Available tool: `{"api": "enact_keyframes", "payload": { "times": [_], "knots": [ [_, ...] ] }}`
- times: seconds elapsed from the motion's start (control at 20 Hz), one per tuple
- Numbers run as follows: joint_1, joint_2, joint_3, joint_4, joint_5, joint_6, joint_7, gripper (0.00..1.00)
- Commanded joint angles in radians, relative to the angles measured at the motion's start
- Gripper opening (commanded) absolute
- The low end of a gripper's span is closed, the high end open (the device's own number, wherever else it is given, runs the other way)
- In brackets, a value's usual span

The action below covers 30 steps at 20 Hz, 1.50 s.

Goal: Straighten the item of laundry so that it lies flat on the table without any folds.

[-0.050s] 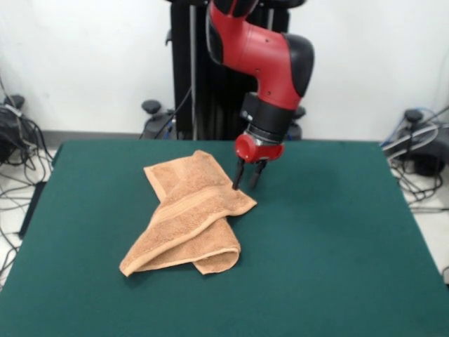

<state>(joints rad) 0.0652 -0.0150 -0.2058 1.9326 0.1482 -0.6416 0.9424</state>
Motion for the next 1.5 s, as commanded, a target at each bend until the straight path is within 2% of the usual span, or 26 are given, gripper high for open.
{"api": "enact_keyframes", "payload": {
  "times": [0.05,0.45,0.95,1.3,1.5],
  "knots": [
    [0.029,0.037,0.000,-0.113,0.090,-0.063,0.246,1.00],
    [0.030,0.038,-0.011,-0.116,0.093,-0.049,0.245,1.00],
    [-0.010,0.084,0.006,-0.170,0.046,-0.071,0.257,1.00],
    [0.016,0.118,-0.007,-0.179,0.094,-0.079,0.243,1.00],
    [0.007,0.138,-0.003,-0.197,0.088,-0.086,0.243,1.00]
  ]
}}
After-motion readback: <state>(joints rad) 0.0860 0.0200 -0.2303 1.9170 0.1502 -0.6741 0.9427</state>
